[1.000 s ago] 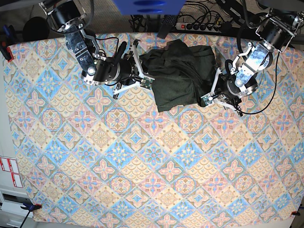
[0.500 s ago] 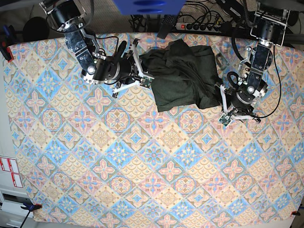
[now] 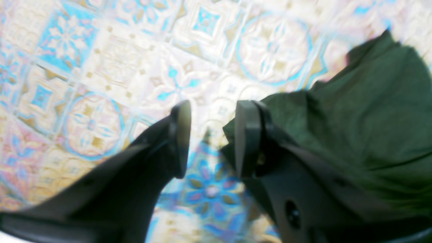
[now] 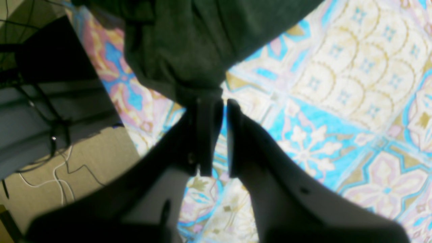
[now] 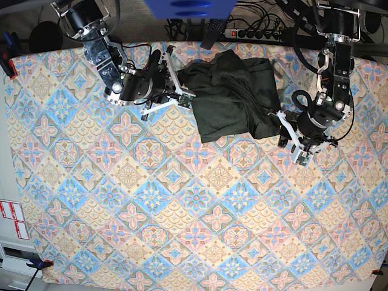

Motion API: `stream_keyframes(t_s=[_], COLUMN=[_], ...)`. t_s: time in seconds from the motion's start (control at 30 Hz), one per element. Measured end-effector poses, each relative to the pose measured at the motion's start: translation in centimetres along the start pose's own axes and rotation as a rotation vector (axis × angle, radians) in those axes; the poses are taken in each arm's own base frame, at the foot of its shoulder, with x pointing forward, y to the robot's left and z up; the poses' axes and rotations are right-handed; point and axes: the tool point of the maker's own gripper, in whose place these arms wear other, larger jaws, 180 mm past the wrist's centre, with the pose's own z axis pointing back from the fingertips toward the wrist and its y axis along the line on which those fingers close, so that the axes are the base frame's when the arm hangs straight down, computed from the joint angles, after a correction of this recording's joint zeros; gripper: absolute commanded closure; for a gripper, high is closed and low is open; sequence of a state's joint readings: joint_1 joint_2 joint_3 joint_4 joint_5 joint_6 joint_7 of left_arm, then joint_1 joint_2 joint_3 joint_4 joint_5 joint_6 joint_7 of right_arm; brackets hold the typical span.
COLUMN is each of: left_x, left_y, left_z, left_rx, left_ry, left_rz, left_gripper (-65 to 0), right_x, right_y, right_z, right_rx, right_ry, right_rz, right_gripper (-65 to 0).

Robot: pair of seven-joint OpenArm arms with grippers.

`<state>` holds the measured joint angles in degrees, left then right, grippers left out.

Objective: Fold the T-shirt properly
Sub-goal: 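Move the left gripper to the shirt's side edge and grasp it, then lift and fold the held edge over the shirt toward the right gripper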

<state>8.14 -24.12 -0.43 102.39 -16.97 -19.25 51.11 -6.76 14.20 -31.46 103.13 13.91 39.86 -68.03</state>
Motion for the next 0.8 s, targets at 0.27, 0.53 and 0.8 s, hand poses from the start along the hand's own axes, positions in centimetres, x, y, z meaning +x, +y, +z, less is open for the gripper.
stream_keyframes(t_s=[0.27, 0.53, 0.8], left_x=[0.3, -0.3, -0.8], left_y=[-1.0, -7.2, -13.9], left_z=[1.0, 1.6, 2.8], left_rx=[-0.152, -0.408, -0.651], left_ry=[-0.005, 0.094, 0.177], left_rz=[0.236, 0.374, 0.388], left_gripper=[-20.7, -20.8, -20.8], right_x=[3.1, 3.7, 1.8], right_y=[1.7, 0.0, -2.5], right_z=[0.0, 0.4, 1.4], right_rx=[0.109, 0.078, 0.017], right_ry=[-0.097, -0.107, -0.079], right_rz=[0.024, 0.028, 0.006], right_gripper=[-6.4, -6.3, -6.2])
